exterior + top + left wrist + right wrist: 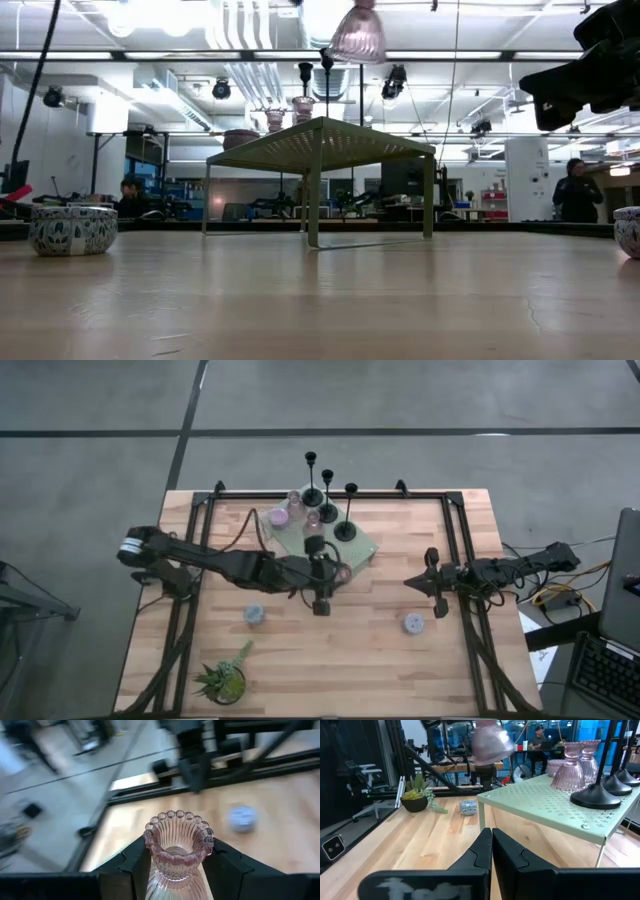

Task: Pick & Place candle stick holders
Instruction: Put the pink glass candle holder on the shelf aligned with the black candle holder

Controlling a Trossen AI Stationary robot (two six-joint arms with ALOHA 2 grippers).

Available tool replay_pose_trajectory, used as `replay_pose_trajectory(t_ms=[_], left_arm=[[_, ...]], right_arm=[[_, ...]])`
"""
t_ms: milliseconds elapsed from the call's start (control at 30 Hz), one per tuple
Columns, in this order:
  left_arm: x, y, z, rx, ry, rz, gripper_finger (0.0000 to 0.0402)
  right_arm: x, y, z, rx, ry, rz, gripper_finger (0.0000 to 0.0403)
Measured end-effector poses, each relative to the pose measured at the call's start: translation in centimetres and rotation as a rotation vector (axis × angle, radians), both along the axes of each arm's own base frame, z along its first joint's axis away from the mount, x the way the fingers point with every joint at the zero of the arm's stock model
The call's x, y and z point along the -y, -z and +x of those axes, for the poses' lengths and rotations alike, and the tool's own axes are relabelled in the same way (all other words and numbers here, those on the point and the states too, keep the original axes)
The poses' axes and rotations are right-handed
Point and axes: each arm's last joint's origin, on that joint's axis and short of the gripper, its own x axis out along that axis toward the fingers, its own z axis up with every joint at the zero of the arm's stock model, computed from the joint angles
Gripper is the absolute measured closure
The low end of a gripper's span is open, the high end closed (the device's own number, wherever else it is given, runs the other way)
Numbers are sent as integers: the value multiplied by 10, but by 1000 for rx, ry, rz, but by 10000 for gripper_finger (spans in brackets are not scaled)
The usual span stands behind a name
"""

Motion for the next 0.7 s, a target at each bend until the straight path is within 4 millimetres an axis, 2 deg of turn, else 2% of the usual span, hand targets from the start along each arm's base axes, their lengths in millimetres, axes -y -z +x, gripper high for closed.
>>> replay_pose_trajectory(t_ms=[133, 300, 533, 700], left_arm=[[-12, 9, -6, 95, -157, -28, 241], [-28, 42, -11, 145, -404, -86, 241], [-45, 65, -13, 235, -462, -151, 241], [-57, 73, -14, 271, -497, -194, 241]], right_arm=[[0, 0, 0, 0, 0, 0, 394], [0, 0, 0, 0, 1, 0, 394], [0, 0, 0, 0, 1, 0, 394], [0, 0, 0, 1, 0, 0, 394]])
